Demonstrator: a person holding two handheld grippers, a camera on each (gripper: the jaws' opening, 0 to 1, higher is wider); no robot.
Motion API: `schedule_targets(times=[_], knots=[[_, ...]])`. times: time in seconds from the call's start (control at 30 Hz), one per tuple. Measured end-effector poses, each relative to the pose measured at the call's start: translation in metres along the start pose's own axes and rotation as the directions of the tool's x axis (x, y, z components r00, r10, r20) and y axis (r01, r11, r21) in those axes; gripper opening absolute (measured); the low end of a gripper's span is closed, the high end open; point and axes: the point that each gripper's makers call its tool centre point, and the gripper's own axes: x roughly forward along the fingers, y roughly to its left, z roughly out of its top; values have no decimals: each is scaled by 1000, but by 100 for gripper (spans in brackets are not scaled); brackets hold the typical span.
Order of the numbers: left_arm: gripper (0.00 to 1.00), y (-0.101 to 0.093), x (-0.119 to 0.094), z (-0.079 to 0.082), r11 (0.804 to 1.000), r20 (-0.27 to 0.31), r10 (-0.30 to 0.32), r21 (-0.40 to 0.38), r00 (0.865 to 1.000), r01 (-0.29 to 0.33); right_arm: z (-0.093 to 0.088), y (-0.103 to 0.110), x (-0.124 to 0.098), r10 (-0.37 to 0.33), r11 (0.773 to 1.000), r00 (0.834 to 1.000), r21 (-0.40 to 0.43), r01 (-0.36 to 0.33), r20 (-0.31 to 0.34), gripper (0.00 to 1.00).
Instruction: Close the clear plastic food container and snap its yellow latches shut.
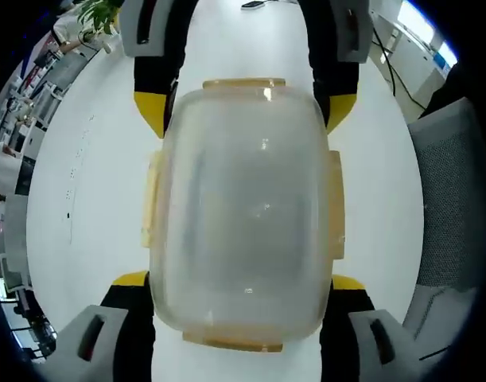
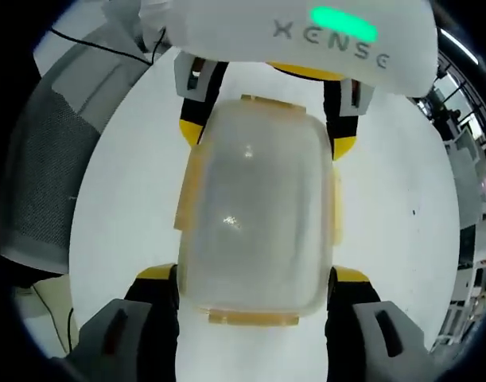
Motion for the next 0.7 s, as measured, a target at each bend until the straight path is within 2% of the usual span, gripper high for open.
schedule_targets(times=[0.23, 0.47, 0.7], knots=[[84, 14, -1, -8, 1000, 27, -10, 27, 1000, 9, 7, -12, 4, -10, 1000, 1000, 28, 10, -23, 73], [84, 29, 0, -13, 997, 29, -19, 69, 999, 17, 12, -25, 6, -21, 998, 999, 65, 24, -48, 73], [84, 43, 0, -15, 999, 83, -22, 51, 996, 18, 12, -39, 9, -21, 998, 997, 54, 26, -78, 73]])
